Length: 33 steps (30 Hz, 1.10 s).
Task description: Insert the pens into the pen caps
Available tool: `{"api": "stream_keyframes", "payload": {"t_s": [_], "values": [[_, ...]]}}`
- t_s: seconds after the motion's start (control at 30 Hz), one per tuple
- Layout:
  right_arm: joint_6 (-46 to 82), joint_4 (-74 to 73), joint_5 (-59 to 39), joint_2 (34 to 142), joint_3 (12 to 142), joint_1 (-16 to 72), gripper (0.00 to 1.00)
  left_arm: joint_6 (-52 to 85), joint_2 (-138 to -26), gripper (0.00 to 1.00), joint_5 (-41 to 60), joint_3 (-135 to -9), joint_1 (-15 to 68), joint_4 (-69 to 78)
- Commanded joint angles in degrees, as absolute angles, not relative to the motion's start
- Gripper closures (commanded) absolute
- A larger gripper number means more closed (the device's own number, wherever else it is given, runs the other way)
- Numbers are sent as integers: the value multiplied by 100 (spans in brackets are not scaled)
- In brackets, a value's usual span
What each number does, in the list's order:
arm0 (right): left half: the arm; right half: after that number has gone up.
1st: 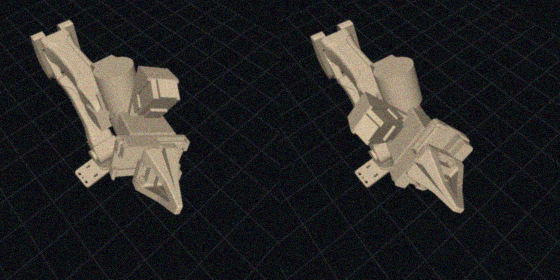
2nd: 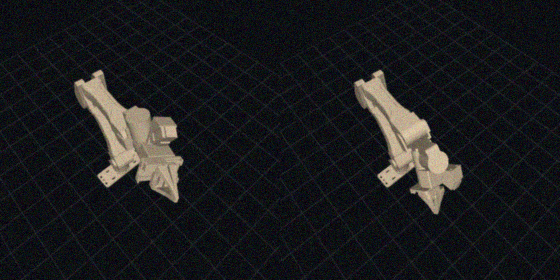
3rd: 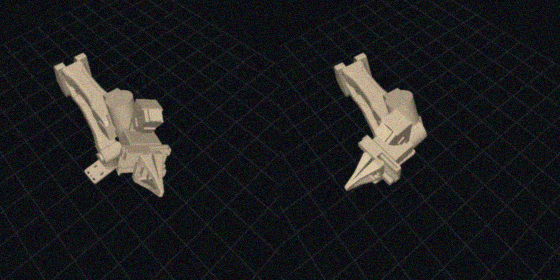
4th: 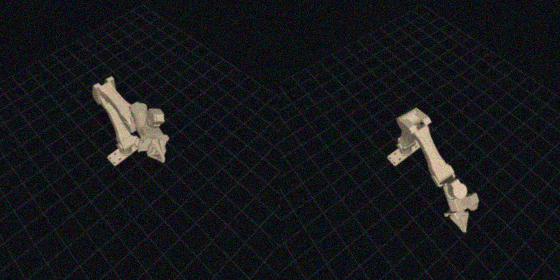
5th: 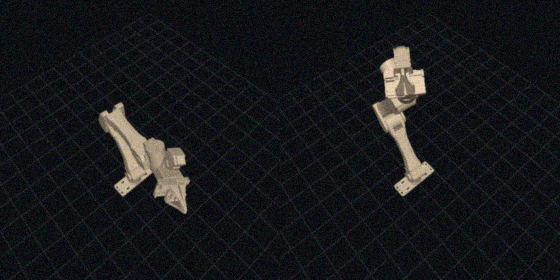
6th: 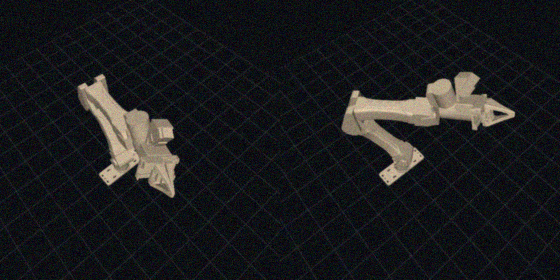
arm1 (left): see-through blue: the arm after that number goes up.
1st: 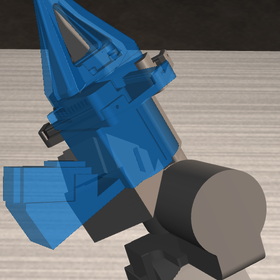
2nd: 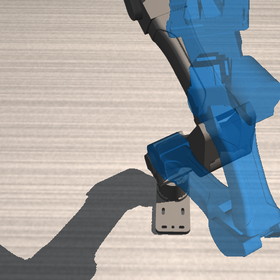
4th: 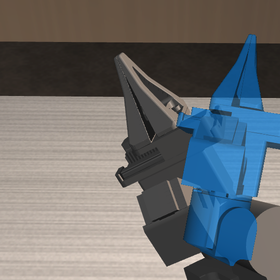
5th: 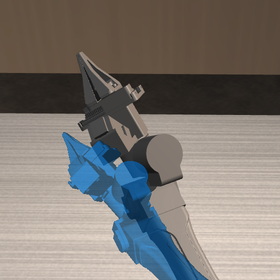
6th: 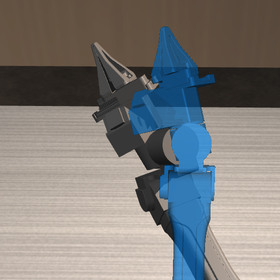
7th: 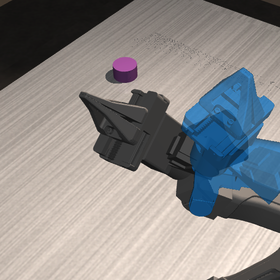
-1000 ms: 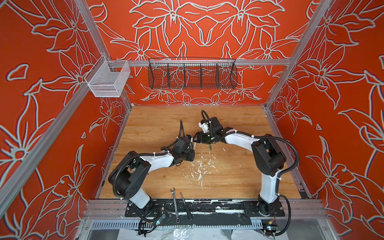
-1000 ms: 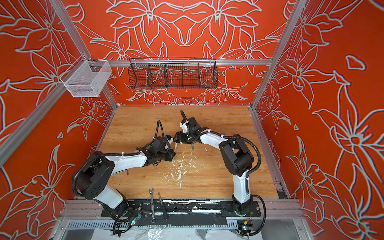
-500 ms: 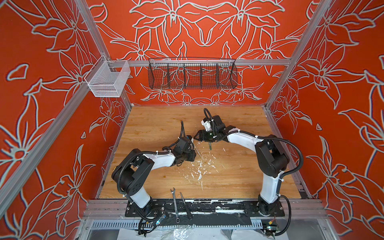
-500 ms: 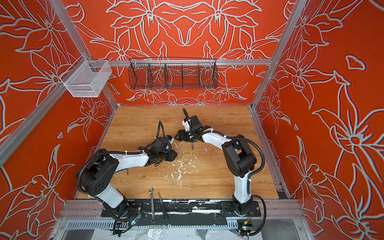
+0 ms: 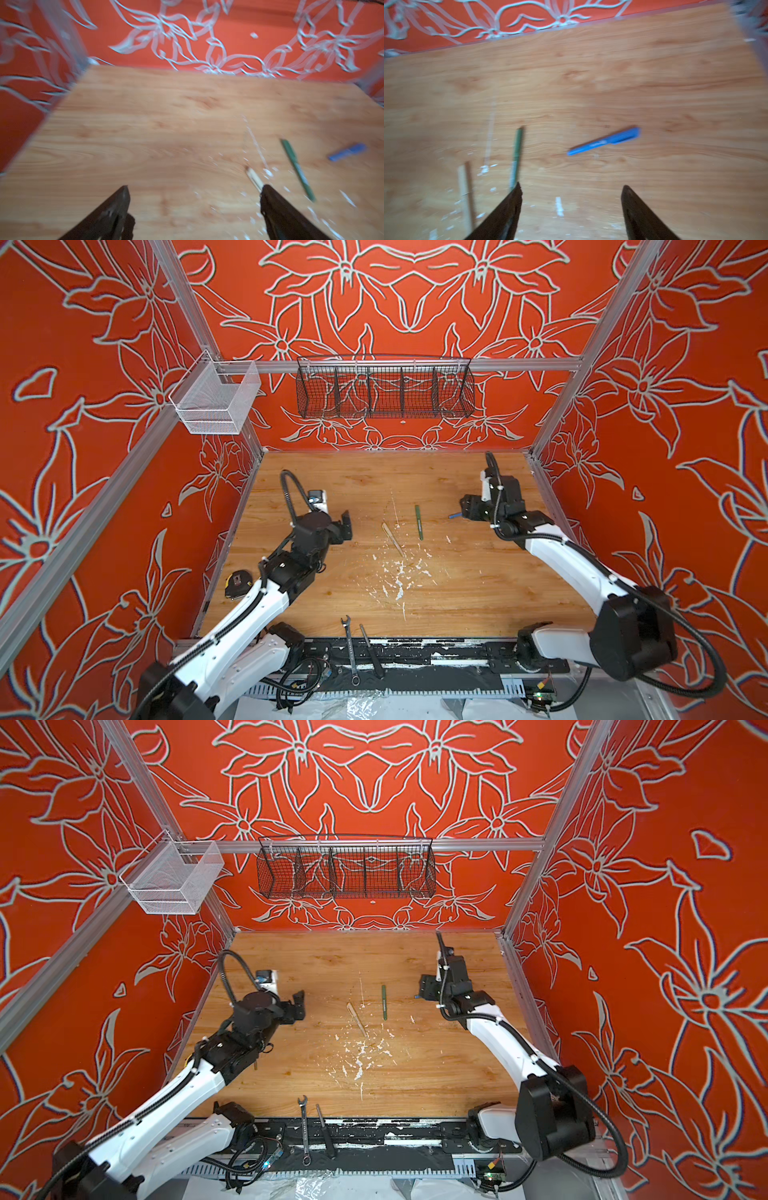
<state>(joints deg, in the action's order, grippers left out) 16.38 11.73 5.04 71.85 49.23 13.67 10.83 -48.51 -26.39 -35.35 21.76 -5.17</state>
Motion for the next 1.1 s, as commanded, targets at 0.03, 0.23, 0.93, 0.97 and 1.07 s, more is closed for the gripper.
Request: {"api": "stream_keyframes", "payload": {"t_s": [0.03, 0.23, 0.93, 0.97, 1.07], "values": [[658, -56, 2265, 6730, 3643, 859, 22, 349, -4677, 3, -3359, -2275, 1213, 555], [62, -3815, 1941, 6907, 1815, 629, 22, 413, -4693, 3, -1995, -1062, 303, 2405], [-252, -4959, 1004, 8129, 1679, 573, 3, 433, -7676, 3, -1050, -2214, -62, 3018], [-254, -4860, 994, 8093, 1698, 558, 2, 437, -7658, 3, -1039, -2207, -69, 2985], [-246, -4836, 980, 8097, 1713, 554, 3, 439, -7654, 3, -1037, -2221, -68, 2954]]}}
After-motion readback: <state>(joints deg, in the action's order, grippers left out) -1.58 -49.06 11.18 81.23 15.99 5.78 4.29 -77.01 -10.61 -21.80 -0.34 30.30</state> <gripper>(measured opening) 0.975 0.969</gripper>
